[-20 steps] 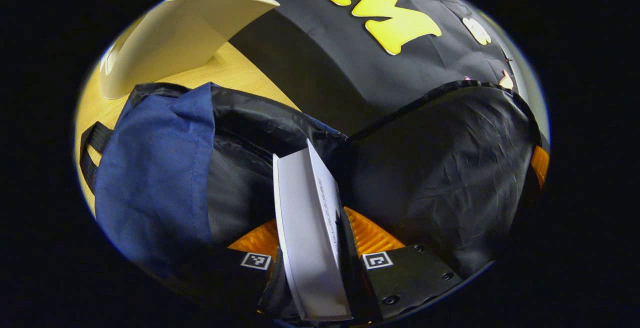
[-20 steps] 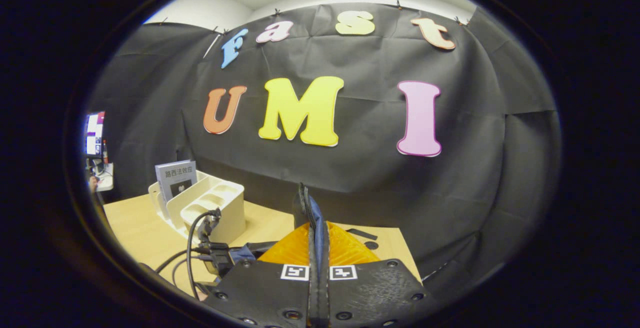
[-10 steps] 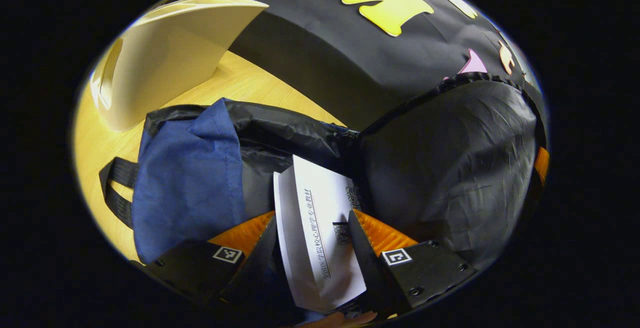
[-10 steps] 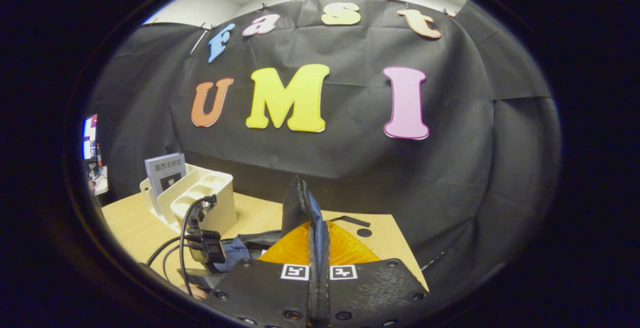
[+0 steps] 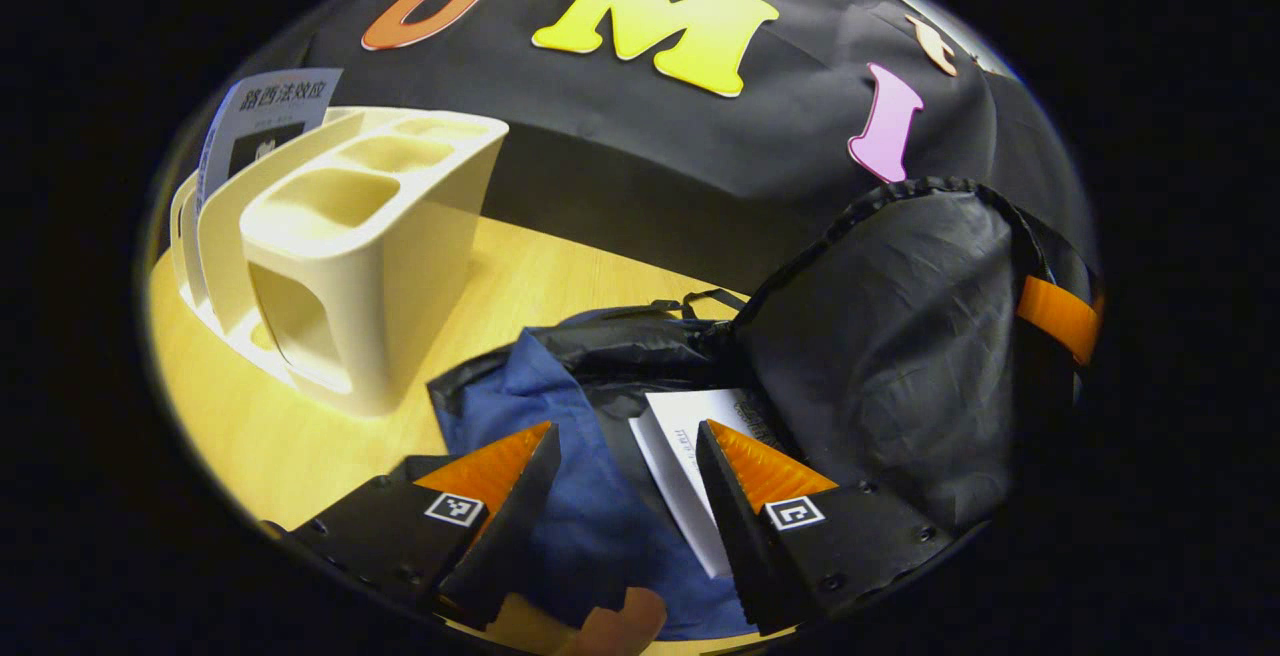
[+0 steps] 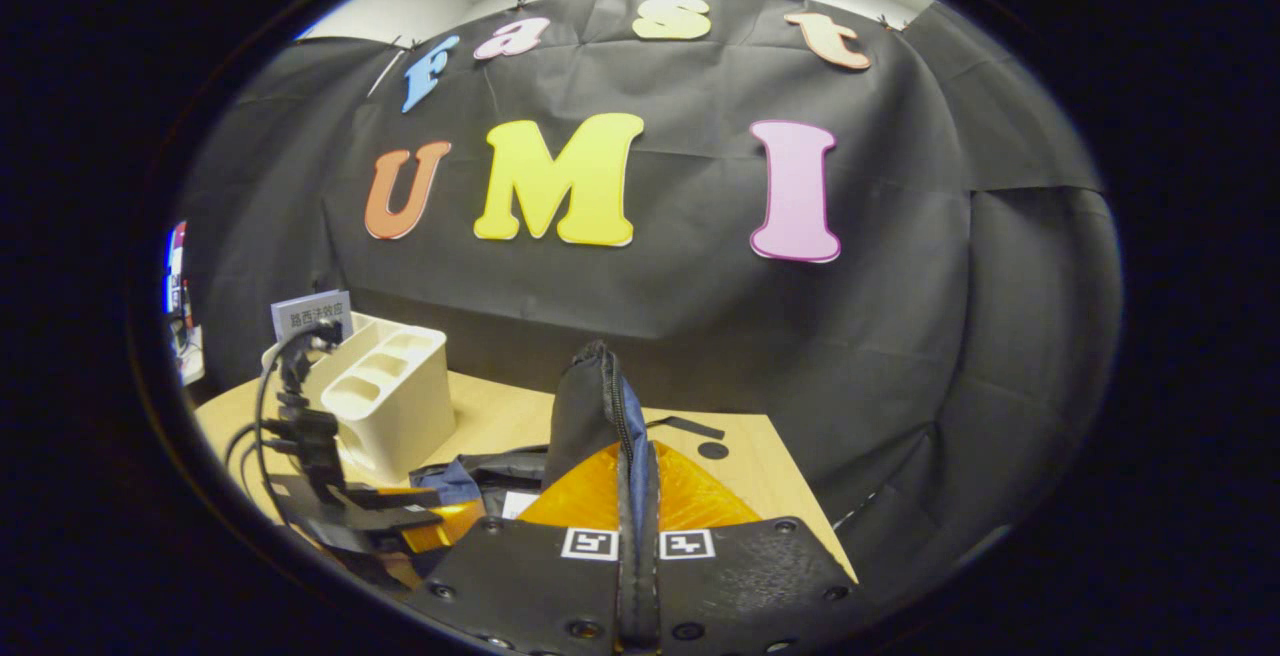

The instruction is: Open the schoolbag, grab two books from the bookshelf and put them into the schoolbag.

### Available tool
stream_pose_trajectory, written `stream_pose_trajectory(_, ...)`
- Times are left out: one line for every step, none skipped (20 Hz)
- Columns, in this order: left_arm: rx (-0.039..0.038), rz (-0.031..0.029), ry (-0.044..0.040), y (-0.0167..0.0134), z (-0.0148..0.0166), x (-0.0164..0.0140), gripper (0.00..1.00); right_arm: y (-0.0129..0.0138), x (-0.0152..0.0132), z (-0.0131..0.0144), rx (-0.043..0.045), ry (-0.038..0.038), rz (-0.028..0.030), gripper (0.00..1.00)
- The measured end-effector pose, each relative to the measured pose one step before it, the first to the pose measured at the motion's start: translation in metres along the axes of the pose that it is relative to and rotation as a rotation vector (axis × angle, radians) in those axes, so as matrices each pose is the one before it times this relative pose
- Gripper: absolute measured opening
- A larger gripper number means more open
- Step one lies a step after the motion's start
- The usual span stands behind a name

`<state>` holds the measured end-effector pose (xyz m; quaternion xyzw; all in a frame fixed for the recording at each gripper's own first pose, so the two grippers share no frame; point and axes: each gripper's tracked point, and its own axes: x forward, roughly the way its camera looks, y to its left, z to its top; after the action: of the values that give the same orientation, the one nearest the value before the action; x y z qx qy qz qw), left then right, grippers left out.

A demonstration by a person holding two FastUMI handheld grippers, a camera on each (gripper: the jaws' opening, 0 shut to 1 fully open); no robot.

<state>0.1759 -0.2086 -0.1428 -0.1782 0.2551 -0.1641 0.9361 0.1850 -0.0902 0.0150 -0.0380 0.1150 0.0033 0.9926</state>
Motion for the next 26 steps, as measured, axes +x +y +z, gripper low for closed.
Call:
stream_pose_trajectory(0.0309, 0.00616, -0.02397, 0.00662, 0.00669, -0.00828, 0.87, 0.0018, 0.00138, -0.00109, -0.00723, 0.0016, -0.00531, 0.01)
stream_pose_trajectory(0.02376, 0.00666, -0.02709, 0.00709, 0.00922, -0.00958, 0.87, 0.00077, 0.00063, -0.00075, -0.00713, 0.00249, -0.00688, 0.01)
stream_pose_trajectory(0.01685, 0.00638, -0.03078, 0.00787, 0.01048, -0.00882, 0.87, 0.00128, -0.00037, -0.00234, -0.00602, 0.0023, -0.00543, 0.0)
stream_pose_trajectory(0.01699, 0.00713, -0.03194, 0.00875, 0.0089, -0.00958, 0.87, 0.00096, -0.00072, -0.0003, -0.005, 0.00087, -0.00228, 0.01)
stream_pose_trajectory(0.02107, 0.0067, -0.03685, 0.00895, 0.00884, -0.0126, 0.87, 0.00061, 0.00003, -0.00183, -0.00254, 0.00151, -0.00419, 0.0)
stream_pose_trajectory(0.02797, 0.02158, -0.04171, 0.01269, 0.01349, -0.00819, 0.87, -0.00036, -0.00052, -0.00085, 0.00096, 0.00145, -0.00468, 0.01)
stream_pose_trajectory(0.02551, 0.0254, -0.0335, 0.0143, 0.0135, -0.00817, 0.87, -0.00015, 0.00075, -0.00132, 0.00341, 0.00205, -0.00525, 0.01)
stream_pose_trajectory(0.02146, 0.01812, -0.026, 0.01237, 0.01162, -0.0061, 0.88, -0.00034, 0.00018, -0.00086, 0.0053, 0.00273, -0.00515, 0.0)
stream_pose_trajectory(0.01406, 0.02516, -0.0213, 0.01344, 0.01195, -0.0055, 0.9, 0.0003, 0.00046, -0.0017, 0.00642, 0.00341, -0.00429, 0.0)
stream_pose_trajectory(0.01052, 0.01557, -0.01469, 0.01047, 0.00874, -0.00378, 0.91, 0.00074, 0.00034, -0.00049, 0.0062, -0.00012, -0.00293, 0.01)
stream_pose_trajectory(0.00894, 0.01964, -0.02266, 0.01219, 0.01101, -0.0053, 0.91, 0.00063, -0.00149, -0.00031, 0.00503, -0.00446, 0.00026, 0.01)
stream_pose_trajectory(0.00819, 0.0273, -0.03504, 0.01456, 0.01286, -0.00133, 0.92, 0.00106, 0.00015, 0.0011, 0.00407, -0.00707, -0.00016, 0.01)
stream_pose_trajectory(0.00455, 0.02444, -0.02131, 0.01383, 0.01148, 0.00185, 0.93, 0.00116, 0.00053, 0.00056, 0.00151, -0.00454, 0.00085, 0.0)
stream_pose_trajectory(0.00831, 0.02415, -0.01119, 0.01173, 0.00878, 0.00046, 1.0, 0.00143, 0.001, -0.00011, -0.00161, -0.00117, -0.00103, 0.01)
stream_pose_trajectory(0.00919, 0.03047, -0.00505, 0.01368, 0.00656, 0.00441, 0.98, 0.0003, -0.00069, -0.00173, 0.00062, -0.00101, -0.00345, 0.01)
stream_pose_trajectory(0.00922, 0.02959, -0.00921, 0.01369, 0.00472, 0.00119, 0.98, 0.00081, 0.00086, -0.001, -0.00002, 0.00372, 0.00067, 0.01)
stream_pose_trajectory(0.00721, 0.02824, -0.0099, 0.01342, 0.00812, 0.00265, 0.98, 0.00193, 0.00073, -0.00063, -0.00116, 0.00242, 0.00122, 0.0)
stream_pose_trajectory(0.01363, 0.02128, -0.00835, 0.01084, 0.00728, 0.00289, 1.0, 0.00046, -0.00012, 0.00017, -0.00019, -0.00176, -0.00039, 0.01)
stream_pose_trajectory(0.01814, 0.02126, -0.01062, 0.01217, 0.00753, 0.0048, 0.98, 0.00044, -0.00106, 0.00005, -0.00118, -0.00329, 0.00151, 0.01)
stream_pose_trajectory(0.01802, 0.02009, -0.0125, 0.01256, 0.00886, 0.00334, 0.98, 0.00051, -0.00028, 0.00102, -0.00077, -0.00329, 0.00055, 0.0)
stream_pose_trajectory(0.01857, 0.01177, 0.00061, 0.00906, 0.00718, 0.00564, 0.97, -0.00005, 0.00001, -0.0013, -0.00312, -0.00039, -0.00029, 0.0)
stream_pose_trajectory(0.02084, -0.00534, -0.00928, 0.00633, 0.00991, 0.00431, 0.98, -0.00005, 0.00003, -0.00029, -0.0002, 0.00196, -0.00069, 0.01)
stream_pose_trajectory(0.02308, 0.00145, -0.00724, 0.00595, 0.00698, 0.00647, 0.97, 0.00096, 0.00001, 0.00069, 0.00082, -0.00124, 0.00243, 0.0)
stream_pose_trajectory(0.02534, -0.00352, 0.00119, 0.00504, 0.00733, 0.00964, 0.96, 0.00112, -0.0012, 0.00135, 0.00122, -0.00309, 0.00167, 0.0)
stream_pose_trajectory(0.01499, 0.00591, 0.00632, 0.00863, 0.00661, 0.00679, 0.97, -0.00052, -0.00108, -0.00035, 0.0013, -0.00512, -0.00023, 0.01)
stream_pose_trajectory(0.00632, -0.01269, 0.01406, 0.00307, 0.0052, 0.00877, 1.0, -0.00029, -0.00068, -0.0003, 0.00285, -0.00481, -0.00009, 0.01)
